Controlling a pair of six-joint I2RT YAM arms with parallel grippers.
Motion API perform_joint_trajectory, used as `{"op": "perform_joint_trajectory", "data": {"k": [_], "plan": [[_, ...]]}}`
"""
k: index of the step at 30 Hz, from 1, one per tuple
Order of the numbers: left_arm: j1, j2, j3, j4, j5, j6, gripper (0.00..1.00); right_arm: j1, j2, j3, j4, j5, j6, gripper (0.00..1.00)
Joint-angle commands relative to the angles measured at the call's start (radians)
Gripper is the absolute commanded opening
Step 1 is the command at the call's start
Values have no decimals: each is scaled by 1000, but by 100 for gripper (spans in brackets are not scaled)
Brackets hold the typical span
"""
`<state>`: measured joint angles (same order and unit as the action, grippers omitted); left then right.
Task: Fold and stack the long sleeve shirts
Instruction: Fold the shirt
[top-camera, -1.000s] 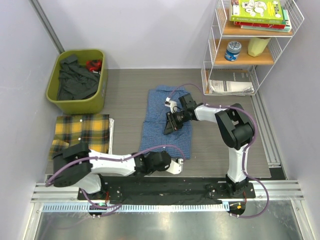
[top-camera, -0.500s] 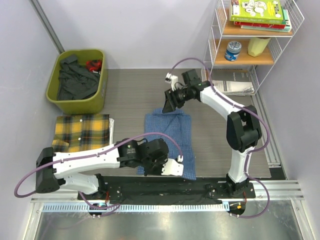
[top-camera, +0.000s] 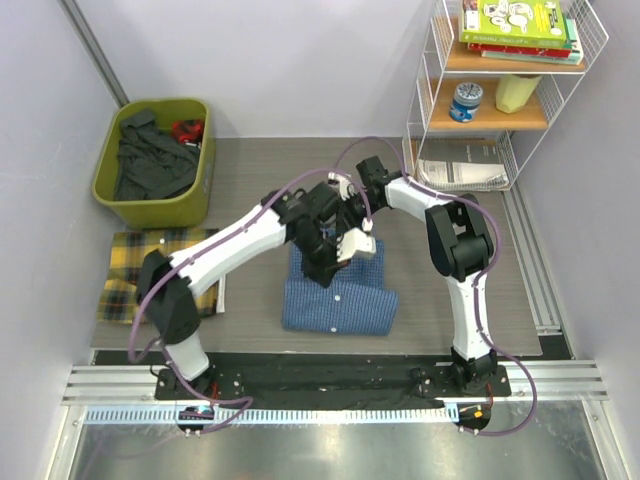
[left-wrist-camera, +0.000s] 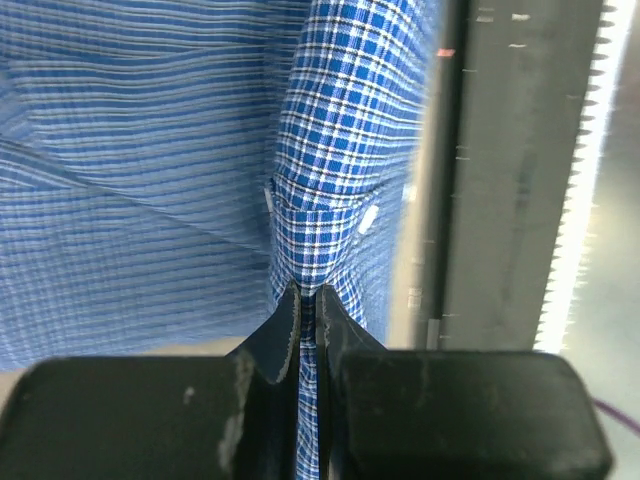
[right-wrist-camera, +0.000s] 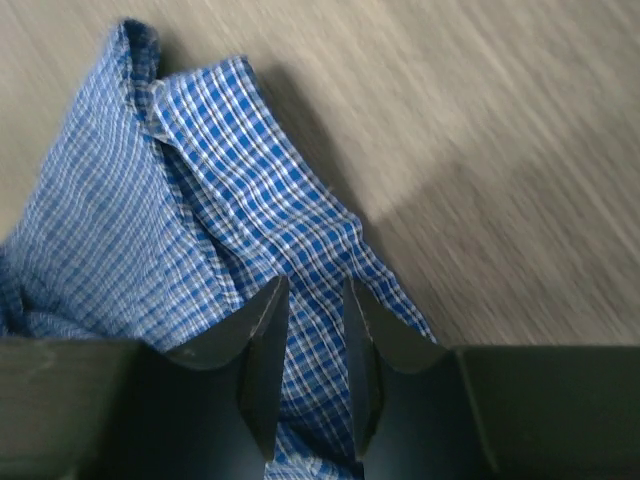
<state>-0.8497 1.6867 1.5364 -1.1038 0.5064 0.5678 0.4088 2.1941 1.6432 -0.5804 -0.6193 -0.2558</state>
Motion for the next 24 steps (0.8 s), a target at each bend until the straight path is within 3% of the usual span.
{"op": "perform_joint_trajectory", "data": {"k": [1,8,11,12,14,18,24], "plan": [[98,155,155,-96,78,167,0,4,-22,-17,-7,-34,-53,33],[219,375,287,-78,75,294,5,5,-25,-26,-13,-56,-60,29],[245,418,281,-12,58,296,24,5,-20,-34,-19,-59,-68,28],[251,424,283,-4,63,291,36,5,-19,-34,-21,-60,-69,28],[267,412,277,13,79,259,42,5,-20,-40,-24,-60,-71,27],[279,332,177,85,96,202,55,7,-31,-65,-26,-69,-77,27],[271,255,-21,186,139,114,56,27,-79,-157,4,-86,-79,24]]}}
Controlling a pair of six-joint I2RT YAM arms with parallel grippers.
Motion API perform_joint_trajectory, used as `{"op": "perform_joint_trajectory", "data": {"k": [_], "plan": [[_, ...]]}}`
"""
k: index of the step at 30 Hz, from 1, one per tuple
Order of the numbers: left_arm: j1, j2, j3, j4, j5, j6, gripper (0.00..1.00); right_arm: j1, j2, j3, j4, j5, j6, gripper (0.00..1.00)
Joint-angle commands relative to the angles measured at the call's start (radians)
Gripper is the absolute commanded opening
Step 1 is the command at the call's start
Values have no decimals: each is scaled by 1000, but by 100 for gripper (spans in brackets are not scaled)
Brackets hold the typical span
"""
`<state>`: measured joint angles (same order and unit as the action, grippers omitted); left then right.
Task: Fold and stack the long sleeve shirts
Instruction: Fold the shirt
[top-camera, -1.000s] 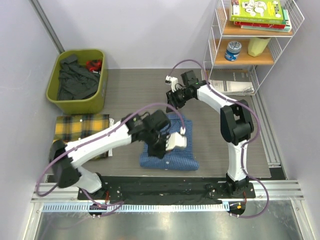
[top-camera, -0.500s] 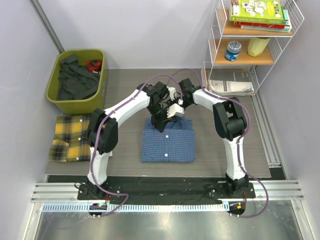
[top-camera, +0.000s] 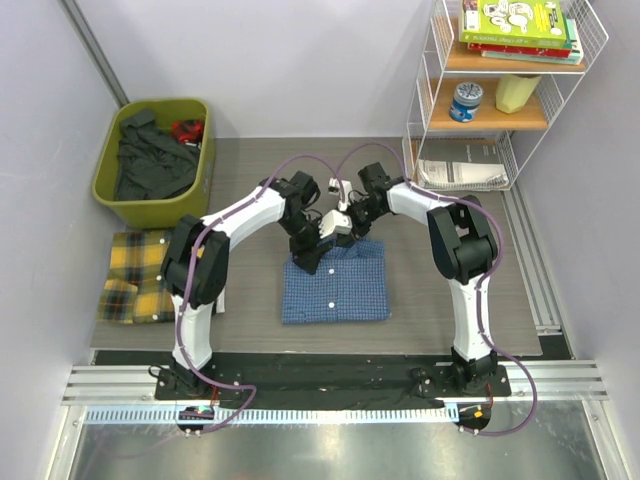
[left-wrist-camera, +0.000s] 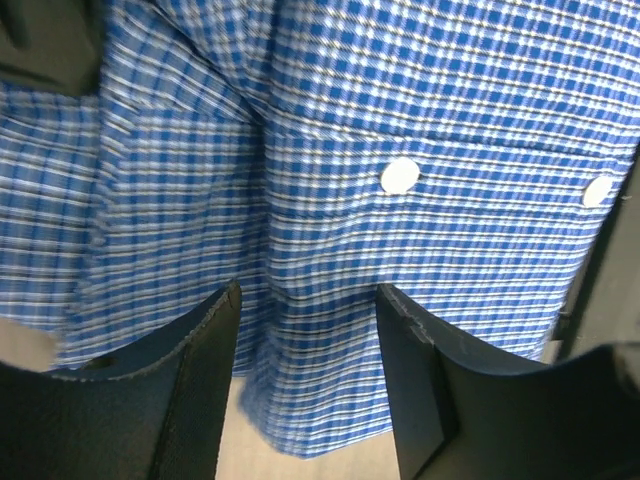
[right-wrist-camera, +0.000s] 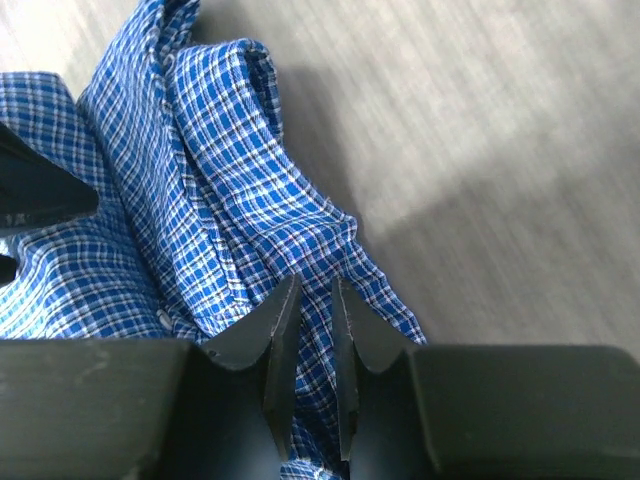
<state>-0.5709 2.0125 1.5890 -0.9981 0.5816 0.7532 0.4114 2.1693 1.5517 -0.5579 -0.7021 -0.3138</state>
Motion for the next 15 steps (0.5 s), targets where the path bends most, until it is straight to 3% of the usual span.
{"op": "perform_joint_trajectory", "data": {"k": [1,8,15], "plan": [[-14,-77,-92,84,84,-83,56,29,-61,-99,-10,-5,-8,24],[-58,-221,-259,127,138,-156,45,50,-189,-228,29,-25,42,22],[-78,-268,-248,102,130,-169,43,17,-221,-137,32,42,56,16]]}}
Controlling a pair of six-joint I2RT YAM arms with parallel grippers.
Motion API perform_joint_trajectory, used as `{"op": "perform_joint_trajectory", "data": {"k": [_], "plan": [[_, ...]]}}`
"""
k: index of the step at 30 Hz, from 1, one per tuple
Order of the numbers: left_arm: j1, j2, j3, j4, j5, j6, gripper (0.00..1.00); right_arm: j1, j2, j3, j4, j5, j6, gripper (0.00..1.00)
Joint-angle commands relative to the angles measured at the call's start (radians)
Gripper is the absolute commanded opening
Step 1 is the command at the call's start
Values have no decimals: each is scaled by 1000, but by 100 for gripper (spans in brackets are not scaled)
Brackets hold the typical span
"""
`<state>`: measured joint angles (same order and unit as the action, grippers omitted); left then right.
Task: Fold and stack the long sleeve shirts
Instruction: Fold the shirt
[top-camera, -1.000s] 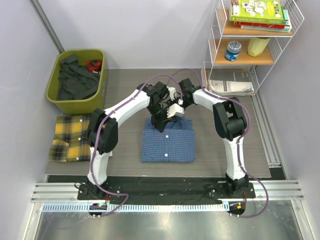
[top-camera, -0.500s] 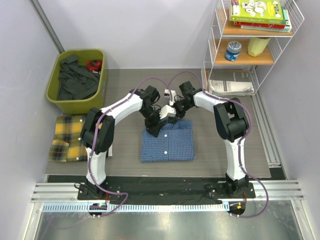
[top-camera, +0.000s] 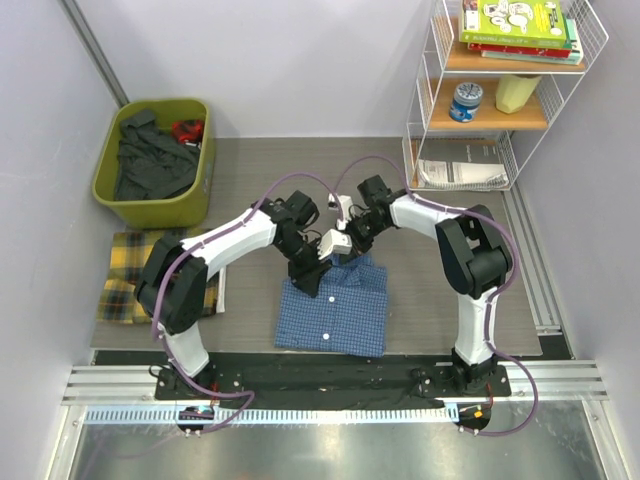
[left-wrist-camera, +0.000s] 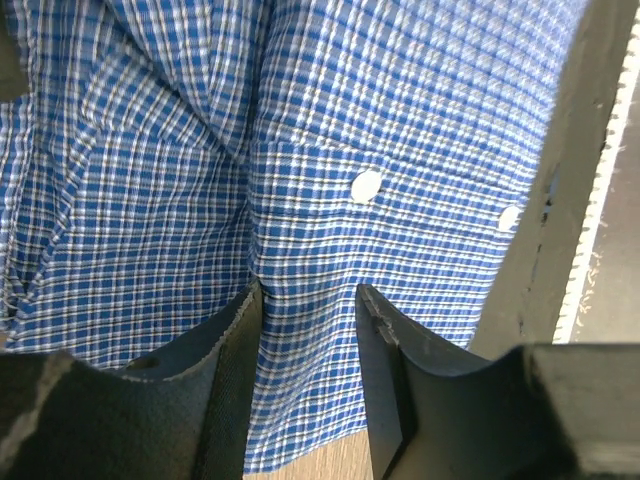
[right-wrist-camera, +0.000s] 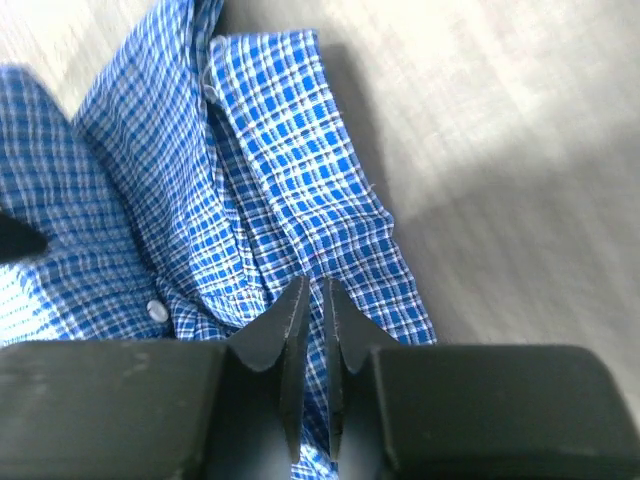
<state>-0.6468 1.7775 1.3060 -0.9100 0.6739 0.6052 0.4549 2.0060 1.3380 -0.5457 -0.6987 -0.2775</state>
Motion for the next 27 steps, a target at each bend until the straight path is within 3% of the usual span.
{"op": "perform_joint_trajectory", "data": {"k": [1,7,13,17,27], "plan": [[-2,-29,45,14,33,-22,43,-31,-46,108,23,65,26,14],[-2,0,76,37,16,-15,54,-55,-73,156,10,38,75,14],[-13,48,101,54,35,-16,57,-55,-109,55,-26,-206,172,16],[-37,60,84,97,24,-16,63,-50,-50,10,-23,-271,186,16],[-79,111,70,163,-13,-22,64,-50,152,79,-19,-285,146,15]]}}
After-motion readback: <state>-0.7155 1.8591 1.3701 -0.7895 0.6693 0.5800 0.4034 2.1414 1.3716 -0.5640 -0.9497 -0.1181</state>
